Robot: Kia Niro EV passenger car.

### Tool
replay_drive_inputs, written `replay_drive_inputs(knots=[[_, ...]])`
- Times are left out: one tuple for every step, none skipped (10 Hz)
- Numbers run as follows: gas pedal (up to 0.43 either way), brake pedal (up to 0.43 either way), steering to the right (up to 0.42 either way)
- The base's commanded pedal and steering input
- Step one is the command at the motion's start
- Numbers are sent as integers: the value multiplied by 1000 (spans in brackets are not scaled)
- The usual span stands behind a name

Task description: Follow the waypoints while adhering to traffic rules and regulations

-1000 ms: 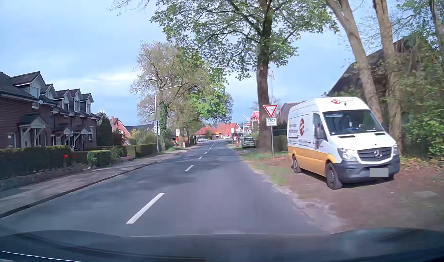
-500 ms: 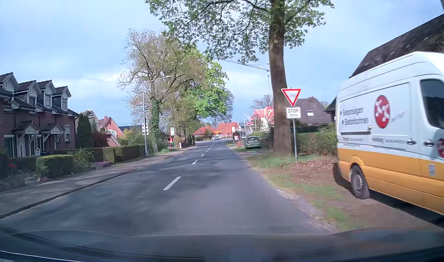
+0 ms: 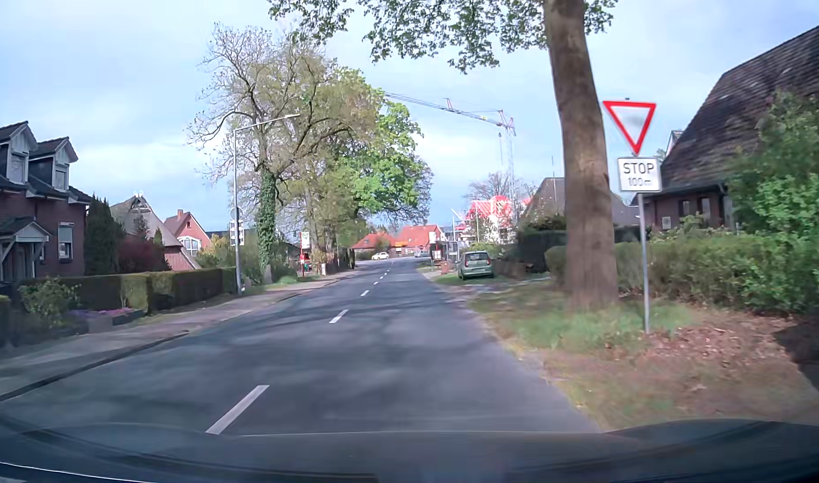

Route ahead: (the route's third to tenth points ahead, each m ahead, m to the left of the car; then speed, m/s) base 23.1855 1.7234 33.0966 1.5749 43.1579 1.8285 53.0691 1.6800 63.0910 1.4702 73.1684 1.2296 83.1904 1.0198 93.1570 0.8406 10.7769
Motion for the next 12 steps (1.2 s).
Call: replay_drive_inputs(knots=[[8,0,-3],[8,0,-3],[8,0,-4],[8,0,-3],[8,0,-3],[8,0,-3],[8,0,-4],[8,0,-6],[8,0,-6],[8,0,-7],[8,0,-6],[8,0,-7]])
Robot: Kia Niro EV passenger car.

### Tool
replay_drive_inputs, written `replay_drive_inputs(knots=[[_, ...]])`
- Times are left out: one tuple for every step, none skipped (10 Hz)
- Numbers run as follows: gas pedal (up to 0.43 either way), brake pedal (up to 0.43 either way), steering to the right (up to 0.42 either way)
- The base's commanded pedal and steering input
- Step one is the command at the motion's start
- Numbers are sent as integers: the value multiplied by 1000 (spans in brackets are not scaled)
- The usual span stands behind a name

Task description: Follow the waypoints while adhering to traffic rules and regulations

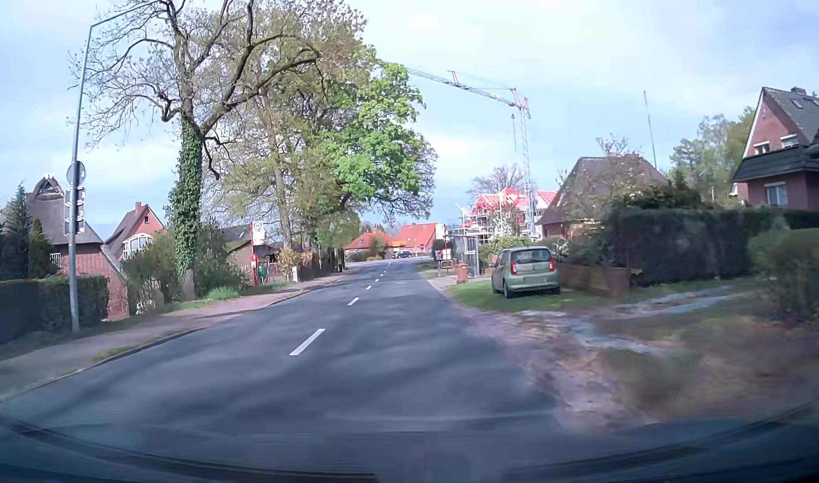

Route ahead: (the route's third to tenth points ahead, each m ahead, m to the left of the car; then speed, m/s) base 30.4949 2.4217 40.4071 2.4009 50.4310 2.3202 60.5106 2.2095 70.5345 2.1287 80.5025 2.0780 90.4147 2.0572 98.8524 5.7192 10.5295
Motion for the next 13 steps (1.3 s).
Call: replay_drive_inputs(knots=[[8,0,-8],[8,0,-8],[8,0,-8],[8,0,-8],[8,0,-7],[8,0,-7],[8,0,-7],[8,0,-7],[8,0,-7],[8,0,-7],[8,0,-7],[8,0,-7],[8,0,-6]])
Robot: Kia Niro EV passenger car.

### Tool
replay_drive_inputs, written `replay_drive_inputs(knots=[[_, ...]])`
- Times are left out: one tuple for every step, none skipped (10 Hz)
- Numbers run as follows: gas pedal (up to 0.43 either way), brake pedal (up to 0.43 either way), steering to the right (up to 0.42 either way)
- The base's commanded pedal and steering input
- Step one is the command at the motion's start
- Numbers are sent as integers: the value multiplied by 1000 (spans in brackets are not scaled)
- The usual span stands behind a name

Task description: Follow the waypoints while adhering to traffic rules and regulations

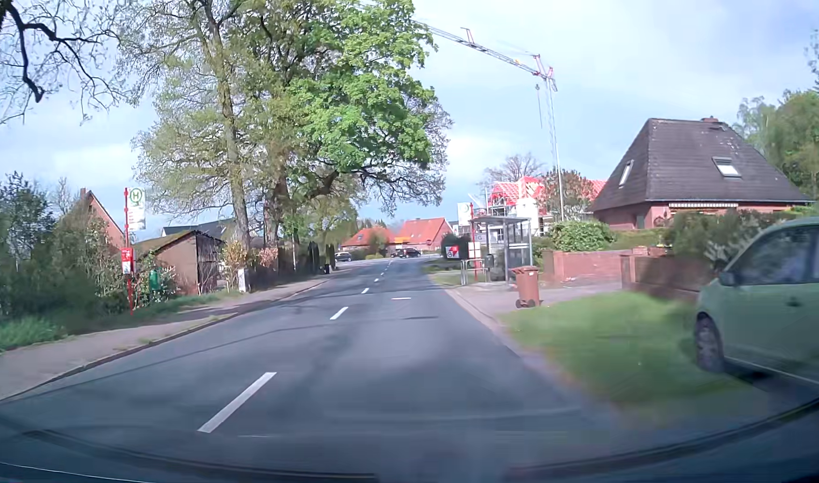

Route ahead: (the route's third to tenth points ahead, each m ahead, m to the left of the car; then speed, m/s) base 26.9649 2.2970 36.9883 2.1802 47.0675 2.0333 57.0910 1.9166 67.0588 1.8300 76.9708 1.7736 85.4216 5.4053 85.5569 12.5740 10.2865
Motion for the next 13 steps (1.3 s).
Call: replay_drive_inputs(knots=[[8,0,-6],[8,0,-6],[8,0,-5],[8,0,-4],[8,0,-4],[8,0,-4],[8,0,-4],[8,0,-4],[8,0,-4],[8,0,-4],[8,0,-4],[8,0,-4],[8,0,-4]])
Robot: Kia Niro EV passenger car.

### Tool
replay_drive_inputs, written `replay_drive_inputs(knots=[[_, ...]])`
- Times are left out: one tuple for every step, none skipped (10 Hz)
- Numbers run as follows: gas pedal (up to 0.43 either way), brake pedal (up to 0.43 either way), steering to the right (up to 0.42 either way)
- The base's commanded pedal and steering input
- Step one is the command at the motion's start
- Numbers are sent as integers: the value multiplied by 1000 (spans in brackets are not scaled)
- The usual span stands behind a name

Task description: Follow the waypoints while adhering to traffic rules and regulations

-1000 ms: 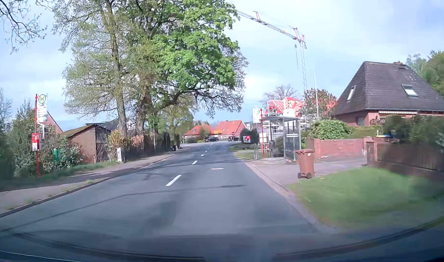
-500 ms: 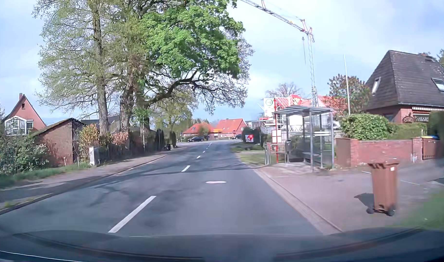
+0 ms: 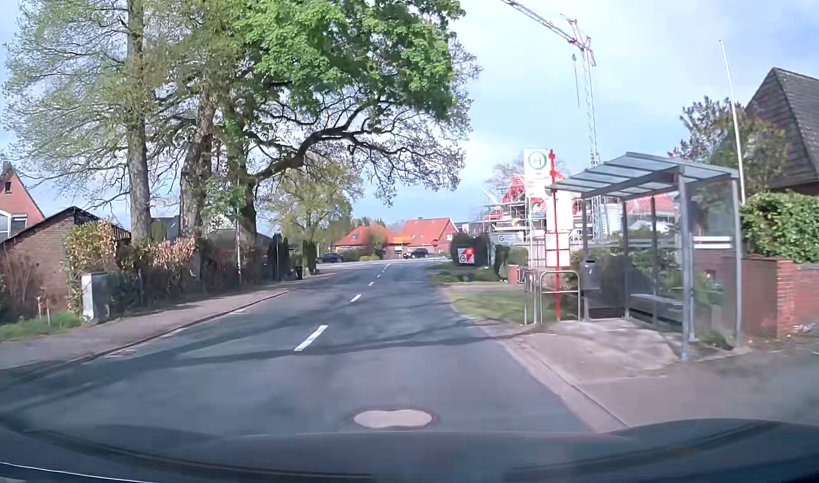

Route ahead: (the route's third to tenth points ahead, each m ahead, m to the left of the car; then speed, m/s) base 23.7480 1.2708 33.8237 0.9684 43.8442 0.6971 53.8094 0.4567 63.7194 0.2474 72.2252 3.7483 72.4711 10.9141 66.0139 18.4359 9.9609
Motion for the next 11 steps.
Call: replay_drive_inputs(knots=[[8,0,-4],[8,0,-4],[8,0,-5],[8,0,-4],[8,0,-5],[0,0,-5],[0,0,-6],[0,0,-5],[0,0,-5],[0,0,-6],[0,6,-5]])
